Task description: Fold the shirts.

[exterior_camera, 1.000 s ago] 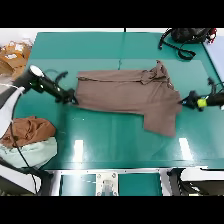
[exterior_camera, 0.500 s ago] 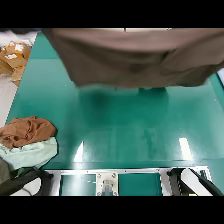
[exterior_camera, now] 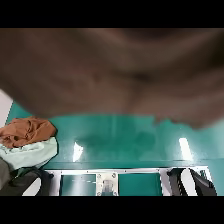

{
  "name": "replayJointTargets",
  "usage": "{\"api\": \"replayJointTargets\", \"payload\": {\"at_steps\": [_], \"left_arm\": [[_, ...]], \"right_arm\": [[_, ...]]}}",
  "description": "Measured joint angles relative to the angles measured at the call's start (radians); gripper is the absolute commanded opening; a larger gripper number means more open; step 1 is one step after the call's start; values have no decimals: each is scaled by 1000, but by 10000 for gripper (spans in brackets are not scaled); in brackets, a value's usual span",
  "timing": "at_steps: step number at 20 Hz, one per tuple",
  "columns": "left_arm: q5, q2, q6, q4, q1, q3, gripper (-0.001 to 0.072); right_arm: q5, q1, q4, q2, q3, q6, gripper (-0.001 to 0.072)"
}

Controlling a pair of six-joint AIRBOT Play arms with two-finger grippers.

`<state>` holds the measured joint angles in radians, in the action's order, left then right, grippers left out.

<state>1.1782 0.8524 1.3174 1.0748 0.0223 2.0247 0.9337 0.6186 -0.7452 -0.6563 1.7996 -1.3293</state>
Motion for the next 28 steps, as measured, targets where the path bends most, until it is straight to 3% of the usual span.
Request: {"api": "replayJointTargets", "payload": {"at_steps": [7,11,14,21,28], "left_arm": [[10,179,22,-11,0,-277,23],[-40,391,-48,-100,0,-462,23],[-97,588,-86,-143,0,-531,23],[-337,849,-111,-273,0,-560,22],[-486,930,-115,-348,-1,-472,22]], "right_arm": [[10,-86,62,-77,-443,71,16],[-105,-198,74,-247,-722,159,16],[-214,-249,84,-443,-795,191,16],[-306,-279,129,-904,-595,212,16],[-311,-307,158,-1126,-290,215,16]]}}
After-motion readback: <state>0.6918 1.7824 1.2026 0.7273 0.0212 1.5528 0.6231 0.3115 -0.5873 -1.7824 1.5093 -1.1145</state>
